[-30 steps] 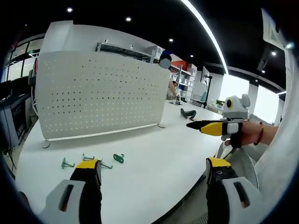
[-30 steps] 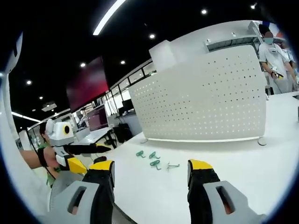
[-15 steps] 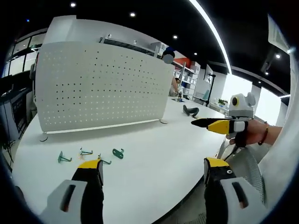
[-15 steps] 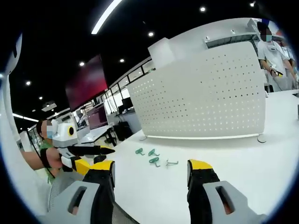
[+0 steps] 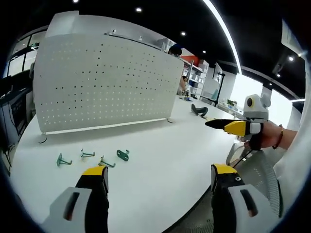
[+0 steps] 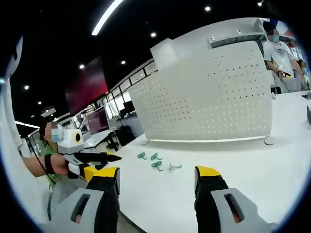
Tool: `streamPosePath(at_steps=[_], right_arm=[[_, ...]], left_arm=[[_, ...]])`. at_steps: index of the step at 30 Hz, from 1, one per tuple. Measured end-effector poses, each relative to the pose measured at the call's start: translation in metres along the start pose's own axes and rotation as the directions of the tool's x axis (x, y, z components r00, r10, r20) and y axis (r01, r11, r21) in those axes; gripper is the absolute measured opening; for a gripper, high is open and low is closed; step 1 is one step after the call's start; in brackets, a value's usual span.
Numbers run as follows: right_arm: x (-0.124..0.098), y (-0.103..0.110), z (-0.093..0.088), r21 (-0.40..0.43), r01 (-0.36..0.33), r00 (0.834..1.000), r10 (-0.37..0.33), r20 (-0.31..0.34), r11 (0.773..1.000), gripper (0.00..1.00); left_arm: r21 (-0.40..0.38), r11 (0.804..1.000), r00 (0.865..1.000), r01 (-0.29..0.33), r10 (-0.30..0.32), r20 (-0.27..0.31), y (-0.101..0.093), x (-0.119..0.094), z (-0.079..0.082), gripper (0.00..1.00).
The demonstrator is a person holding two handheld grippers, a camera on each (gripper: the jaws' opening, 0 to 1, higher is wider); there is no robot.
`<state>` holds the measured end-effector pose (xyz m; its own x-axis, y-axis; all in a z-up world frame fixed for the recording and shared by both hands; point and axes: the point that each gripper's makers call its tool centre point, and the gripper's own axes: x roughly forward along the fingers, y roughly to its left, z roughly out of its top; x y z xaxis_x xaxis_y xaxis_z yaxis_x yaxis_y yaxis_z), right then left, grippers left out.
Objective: Insert the hook assembly into the mounting plate slot until the hook locks in place.
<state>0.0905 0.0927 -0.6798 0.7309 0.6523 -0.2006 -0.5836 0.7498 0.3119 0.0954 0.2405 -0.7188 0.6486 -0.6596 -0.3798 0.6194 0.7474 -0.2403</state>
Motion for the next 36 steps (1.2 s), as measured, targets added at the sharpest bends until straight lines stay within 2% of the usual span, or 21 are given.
streamPosePath(at_steps=[10,16,21,25,36], right_arm=[[-0.006,-0.006,0.003,0.016,-0.006,1.0,0.006,0.015,1.0,0.63],[-0.01,-0.01,0.005,0.007,-0.02,1.0,0.02,0.006,1.0,0.62],[-0.014,-0.018,0.005,0.018,-0.013,1.0,0.013,0.01,1.0,0.62],[-0.015,-0.021,0.003,0.02,-0.017,1.0,0.017,0.007,1.0,0.62],[-0.008,-0.031,0.0,0.041,-0.035,0.999,0.035,-0.002,0.999,0.61]], left_arm=[[-0.033,0.999,1.0,0.012,-0.013,-0.024,-0.003,0.012,-0.005,0.83],[-0.053,0.999,1.0,0.001,-0.003,-0.031,-0.001,0.025,-0.005,0.8],[-0.04,0.999,0.999,-0.015,0.014,-0.048,0.002,0.038,-0.006,0.77],[-0.032,0.999,0.997,-0.026,0.023,-0.077,0.005,0.048,-0.011,0.73],[-0.043,0.997,0.991,-0.06,0.054,-0.123,0.016,0.068,-0.017,0.61]])
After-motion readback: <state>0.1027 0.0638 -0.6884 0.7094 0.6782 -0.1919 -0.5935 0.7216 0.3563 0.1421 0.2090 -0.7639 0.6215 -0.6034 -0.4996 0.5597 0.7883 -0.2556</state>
